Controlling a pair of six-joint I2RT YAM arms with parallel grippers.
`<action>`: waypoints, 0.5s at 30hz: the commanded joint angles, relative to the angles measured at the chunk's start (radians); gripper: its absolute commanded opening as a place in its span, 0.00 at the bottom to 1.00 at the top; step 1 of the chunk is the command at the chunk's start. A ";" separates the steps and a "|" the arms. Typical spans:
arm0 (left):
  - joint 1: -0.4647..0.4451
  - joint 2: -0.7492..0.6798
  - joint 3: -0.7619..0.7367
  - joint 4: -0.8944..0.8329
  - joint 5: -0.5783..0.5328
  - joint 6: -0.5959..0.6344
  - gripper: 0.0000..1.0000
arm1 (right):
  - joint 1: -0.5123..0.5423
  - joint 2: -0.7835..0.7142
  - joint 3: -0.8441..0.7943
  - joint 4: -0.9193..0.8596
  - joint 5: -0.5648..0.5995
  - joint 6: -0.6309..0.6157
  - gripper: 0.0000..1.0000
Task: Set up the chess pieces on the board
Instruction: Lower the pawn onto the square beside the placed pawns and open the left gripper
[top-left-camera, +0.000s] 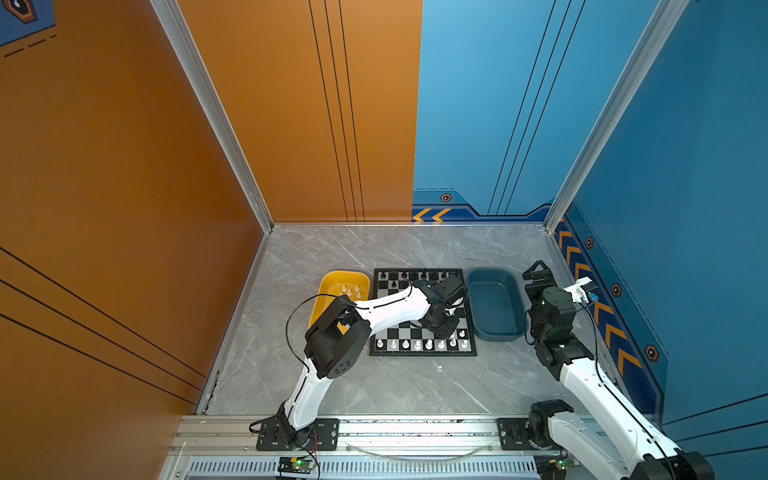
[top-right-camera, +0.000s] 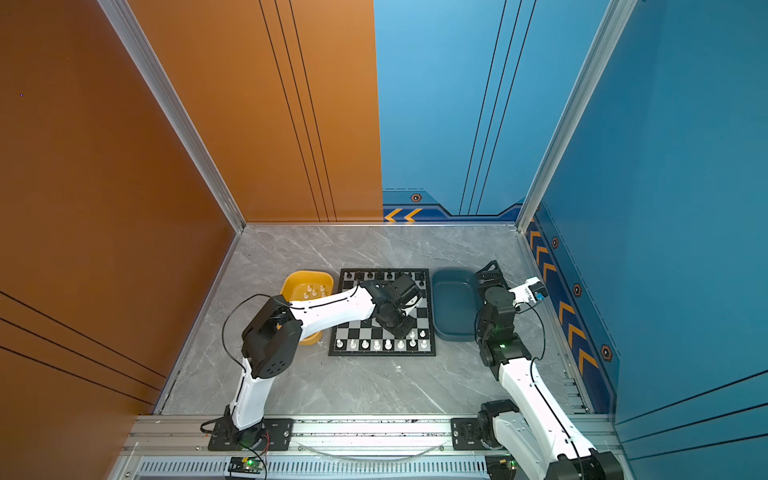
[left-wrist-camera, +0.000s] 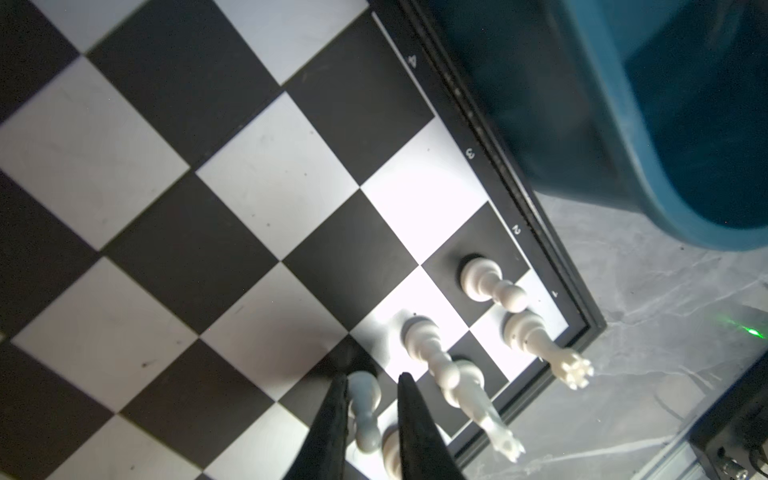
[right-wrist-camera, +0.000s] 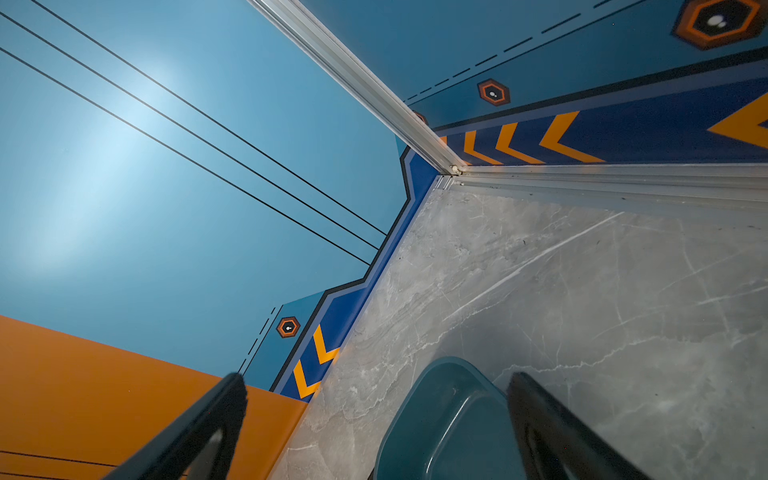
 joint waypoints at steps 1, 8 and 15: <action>-0.012 0.018 0.017 -0.040 0.002 0.012 0.24 | -0.002 -0.005 0.000 0.002 -0.006 0.009 1.00; -0.011 -0.014 0.010 -0.040 -0.042 0.012 0.26 | -0.003 -0.011 -0.002 -0.001 -0.006 0.009 1.00; -0.002 -0.067 0.010 -0.039 -0.086 0.011 0.28 | -0.002 -0.014 -0.002 -0.004 -0.006 0.009 1.00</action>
